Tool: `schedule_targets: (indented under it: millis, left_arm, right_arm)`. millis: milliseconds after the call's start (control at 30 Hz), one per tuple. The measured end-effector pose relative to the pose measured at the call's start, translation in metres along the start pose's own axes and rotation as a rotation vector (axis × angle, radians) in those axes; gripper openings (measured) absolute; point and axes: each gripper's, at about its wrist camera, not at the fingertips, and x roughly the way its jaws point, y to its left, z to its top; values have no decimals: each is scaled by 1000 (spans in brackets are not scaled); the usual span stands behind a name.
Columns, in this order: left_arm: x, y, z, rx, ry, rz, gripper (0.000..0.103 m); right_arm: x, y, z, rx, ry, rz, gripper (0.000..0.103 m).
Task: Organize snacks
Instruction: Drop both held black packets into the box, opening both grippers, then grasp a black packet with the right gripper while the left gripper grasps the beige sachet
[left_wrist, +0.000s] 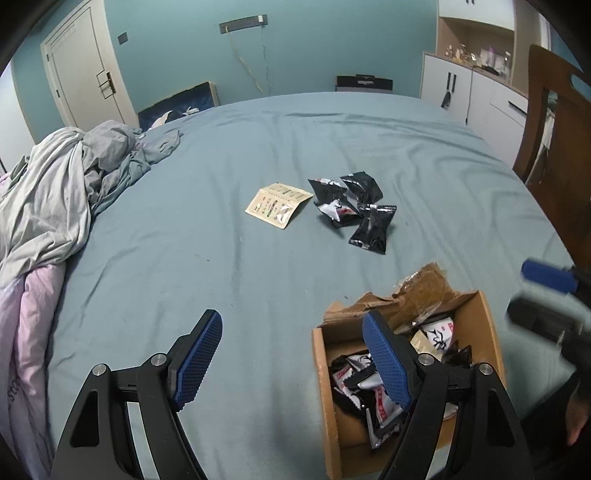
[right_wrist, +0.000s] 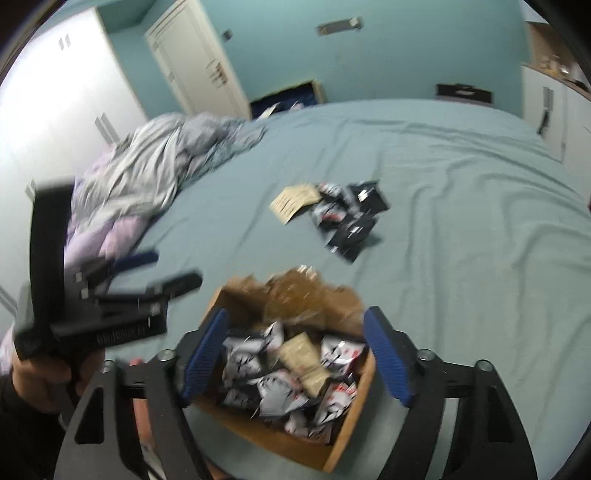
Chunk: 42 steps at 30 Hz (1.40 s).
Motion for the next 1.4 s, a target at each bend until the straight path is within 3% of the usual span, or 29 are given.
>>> schedule_targets:
  millis: [67, 167, 300, 467, 767, 967, 1167, 1400]
  left_arm:
    - [0, -2, 0, 9, 4, 9, 79]
    - [-2, -4, -1, 21, 7, 31, 79]
    - [-5, -5, 0, 21, 3, 35, 79]
    - [-10, -11, 1, 46, -18, 37, 79]
    - [-11, -14, 7, 55, -25, 24, 80]
    - [-3, -15, 10, 60, -17, 14, 80]
    - [9, -13, 12, 73, 17, 32, 80]
    - [21, -9, 18, 53, 52, -4, 80]
  right_arm:
    - [-3, -6, 0, 28, -16, -33, 77]
    - [5, -19, -1, 81, 32, -136, 77]
    - [13, -44, -2, 234, 110, -101, 77]
    - [17, -61, 7, 306, 143, -82, 77]
    - [29, -71, 27, 284, 129, -77, 77]
    - [63, -75, 52, 189, 155, -155, 77]
    - [105, -87, 72, 230, 221, -81, 77]
    - [163, -81, 91, 158, 302, -37, 77]
